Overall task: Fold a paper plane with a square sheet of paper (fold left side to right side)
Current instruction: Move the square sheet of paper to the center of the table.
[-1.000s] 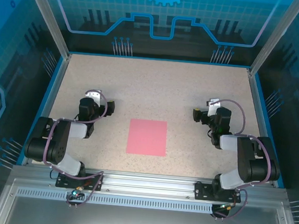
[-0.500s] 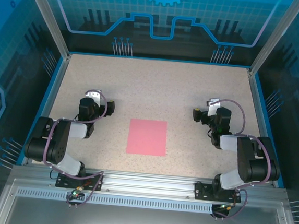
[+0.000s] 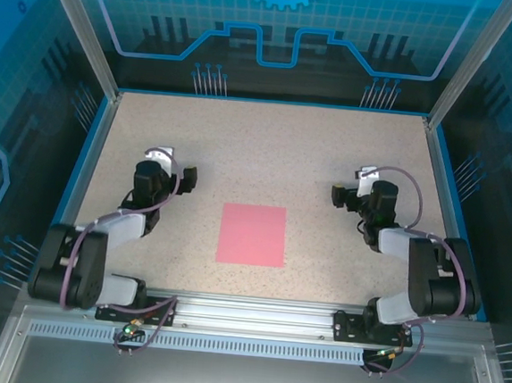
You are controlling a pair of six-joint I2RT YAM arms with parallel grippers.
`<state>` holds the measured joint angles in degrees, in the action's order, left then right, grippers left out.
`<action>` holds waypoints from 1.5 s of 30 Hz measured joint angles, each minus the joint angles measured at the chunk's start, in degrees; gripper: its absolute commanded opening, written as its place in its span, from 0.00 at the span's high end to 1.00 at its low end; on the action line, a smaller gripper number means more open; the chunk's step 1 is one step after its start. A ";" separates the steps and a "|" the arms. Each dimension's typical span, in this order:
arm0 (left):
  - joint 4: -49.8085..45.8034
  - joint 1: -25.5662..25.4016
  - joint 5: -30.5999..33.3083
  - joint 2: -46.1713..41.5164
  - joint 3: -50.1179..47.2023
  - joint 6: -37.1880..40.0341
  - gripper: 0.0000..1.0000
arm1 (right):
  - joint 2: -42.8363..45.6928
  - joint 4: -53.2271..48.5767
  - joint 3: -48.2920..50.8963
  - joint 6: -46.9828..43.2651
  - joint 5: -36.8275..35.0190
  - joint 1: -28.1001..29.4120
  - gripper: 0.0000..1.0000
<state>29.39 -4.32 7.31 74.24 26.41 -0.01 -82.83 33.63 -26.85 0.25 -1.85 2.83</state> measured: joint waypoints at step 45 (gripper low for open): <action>-65.68 -44.57 1.84 38.21 47.71 -20.44 0.01 | 33.22 -58.60 -9.55 16.48 -9.75 18.29 0.01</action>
<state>-36.29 -48.88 9.15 112.44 74.13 -20.45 -49.60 -24.97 -36.40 16.73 -11.60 21.12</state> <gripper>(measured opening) 0.987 0.992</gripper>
